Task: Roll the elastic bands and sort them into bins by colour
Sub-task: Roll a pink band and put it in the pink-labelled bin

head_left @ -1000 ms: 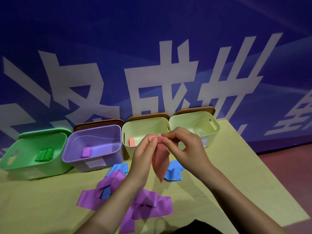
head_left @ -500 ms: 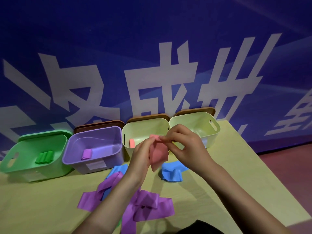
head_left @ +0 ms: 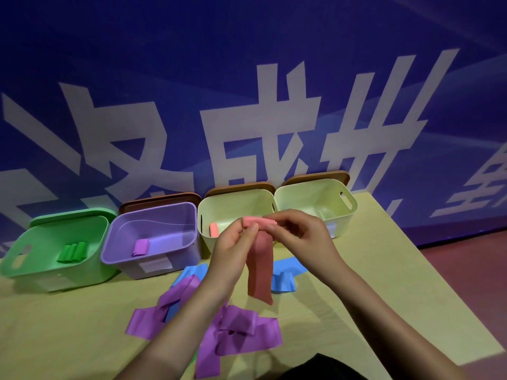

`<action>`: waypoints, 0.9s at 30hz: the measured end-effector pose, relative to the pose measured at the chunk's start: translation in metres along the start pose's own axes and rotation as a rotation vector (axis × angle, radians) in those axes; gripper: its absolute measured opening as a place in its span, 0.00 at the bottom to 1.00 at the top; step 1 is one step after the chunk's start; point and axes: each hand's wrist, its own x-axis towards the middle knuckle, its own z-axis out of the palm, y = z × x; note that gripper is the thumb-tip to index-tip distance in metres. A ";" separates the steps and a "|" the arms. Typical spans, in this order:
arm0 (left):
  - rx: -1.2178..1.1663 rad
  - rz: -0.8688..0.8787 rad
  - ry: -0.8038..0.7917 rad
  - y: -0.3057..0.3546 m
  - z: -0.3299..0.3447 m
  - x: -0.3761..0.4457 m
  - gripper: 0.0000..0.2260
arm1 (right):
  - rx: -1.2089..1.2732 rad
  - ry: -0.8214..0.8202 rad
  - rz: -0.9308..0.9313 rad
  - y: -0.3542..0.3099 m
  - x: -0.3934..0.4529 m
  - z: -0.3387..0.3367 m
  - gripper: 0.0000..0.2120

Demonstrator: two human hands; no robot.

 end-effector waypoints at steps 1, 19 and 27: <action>0.028 0.011 0.008 -0.001 0.001 0.000 0.10 | -0.006 0.012 0.005 0.000 0.000 0.001 0.07; -0.265 -0.329 0.104 -0.007 0.003 0.006 0.10 | -0.399 0.041 -0.333 0.011 0.004 -0.006 0.06; -0.163 -0.182 0.024 -0.010 -0.001 0.003 0.12 | -0.330 -0.020 -0.349 0.010 0.002 -0.006 0.08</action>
